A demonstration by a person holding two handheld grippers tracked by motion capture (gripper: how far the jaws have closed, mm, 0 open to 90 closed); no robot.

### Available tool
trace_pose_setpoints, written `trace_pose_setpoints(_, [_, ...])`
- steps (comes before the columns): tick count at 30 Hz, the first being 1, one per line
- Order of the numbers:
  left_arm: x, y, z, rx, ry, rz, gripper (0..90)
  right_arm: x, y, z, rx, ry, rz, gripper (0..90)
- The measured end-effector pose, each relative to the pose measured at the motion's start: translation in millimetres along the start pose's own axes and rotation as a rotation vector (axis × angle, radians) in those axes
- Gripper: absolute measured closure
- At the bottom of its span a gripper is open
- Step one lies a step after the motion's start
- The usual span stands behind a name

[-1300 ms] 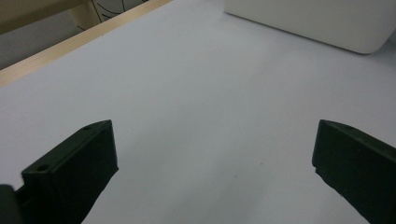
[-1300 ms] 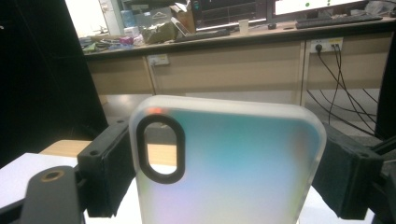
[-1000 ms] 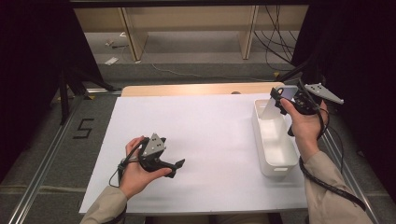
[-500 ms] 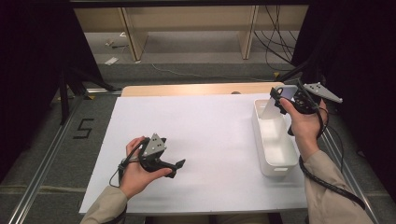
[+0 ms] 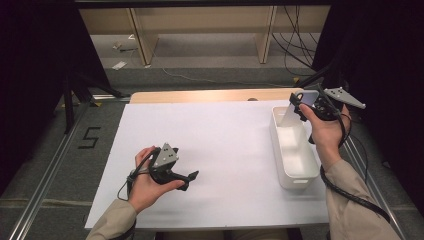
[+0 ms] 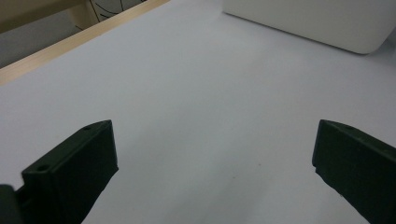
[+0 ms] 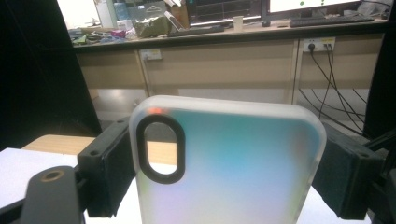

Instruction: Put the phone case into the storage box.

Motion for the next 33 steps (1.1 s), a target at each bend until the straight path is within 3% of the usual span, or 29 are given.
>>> trace_pose_setpoints(33, [0.1, 1.1, -0.5, -0.004, 0.001, -0.001, 0.0, 3.7, 12.5, -0.2, -0.009, -0.025, -0.016, 18.0])
Point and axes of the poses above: each handheld gripper's, and its own axes: y roughly forward along the jaws, z roughly out of its top, x roughly to its right, the point moved 6 cm from there along y, roughly forward along the jaws, and after that the axes turned 15 degrees about -y, right-handed, at the moved point
